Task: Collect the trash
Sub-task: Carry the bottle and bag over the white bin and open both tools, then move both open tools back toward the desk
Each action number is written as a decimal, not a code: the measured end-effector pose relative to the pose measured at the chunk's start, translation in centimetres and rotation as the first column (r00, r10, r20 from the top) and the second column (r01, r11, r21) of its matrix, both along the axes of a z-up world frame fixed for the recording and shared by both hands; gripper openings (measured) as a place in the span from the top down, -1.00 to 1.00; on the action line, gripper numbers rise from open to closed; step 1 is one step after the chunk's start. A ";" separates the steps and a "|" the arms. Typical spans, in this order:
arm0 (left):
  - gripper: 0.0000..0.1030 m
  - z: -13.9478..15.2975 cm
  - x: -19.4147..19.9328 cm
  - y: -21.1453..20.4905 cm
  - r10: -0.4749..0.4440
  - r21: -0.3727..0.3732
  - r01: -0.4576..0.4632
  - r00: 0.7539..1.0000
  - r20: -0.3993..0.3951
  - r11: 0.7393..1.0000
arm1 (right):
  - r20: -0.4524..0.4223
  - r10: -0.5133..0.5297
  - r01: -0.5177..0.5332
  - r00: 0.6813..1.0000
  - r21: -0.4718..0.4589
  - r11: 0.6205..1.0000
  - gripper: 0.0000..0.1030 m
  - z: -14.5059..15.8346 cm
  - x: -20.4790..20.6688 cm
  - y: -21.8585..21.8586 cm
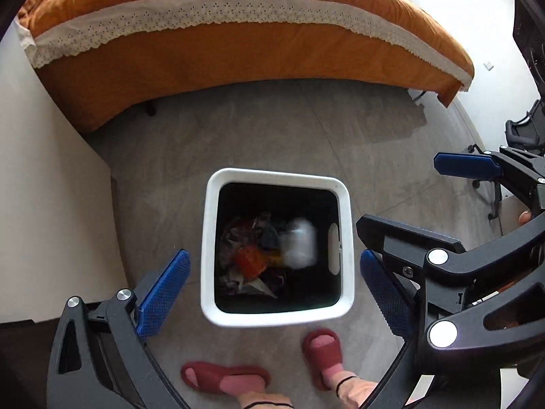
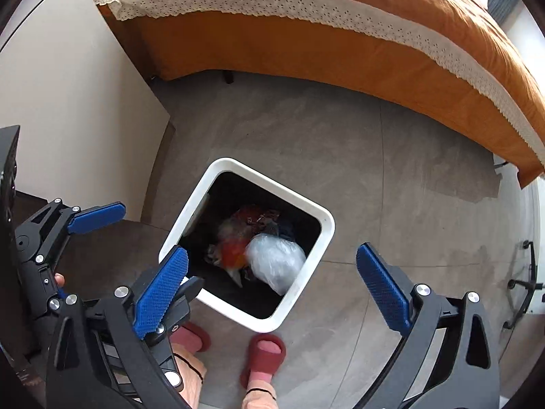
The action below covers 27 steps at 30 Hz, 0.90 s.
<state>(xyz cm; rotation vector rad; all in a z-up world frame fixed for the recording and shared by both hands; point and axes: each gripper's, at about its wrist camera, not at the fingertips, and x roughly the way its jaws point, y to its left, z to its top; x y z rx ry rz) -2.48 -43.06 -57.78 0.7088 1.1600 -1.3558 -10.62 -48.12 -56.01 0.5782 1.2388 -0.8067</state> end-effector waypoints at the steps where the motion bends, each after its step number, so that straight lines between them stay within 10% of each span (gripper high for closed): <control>1: -0.90 0.2 0.1 0.1 0.001 0.001 -0.001 1.000 0.004 1.000 | -0.003 -0.004 0.004 1.000 -0.002 1.000 -0.92 0.0 -0.1 -0.2; 13: -0.90 4.9 1.4 2.6 0.096 -0.013 -0.096 0.993 0.062 0.995 | 0.000 0.010 -0.010 1.000 -0.027 1.000 -0.92 4.3 0.0 0.7; 27: -0.91 23.3 1.8 8.7 0.351 -0.187 -0.326 0.929 0.120 0.927 | 0.255 0.121 -0.079 0.959 -0.172 0.982 -0.92 23.6 -0.1 5.7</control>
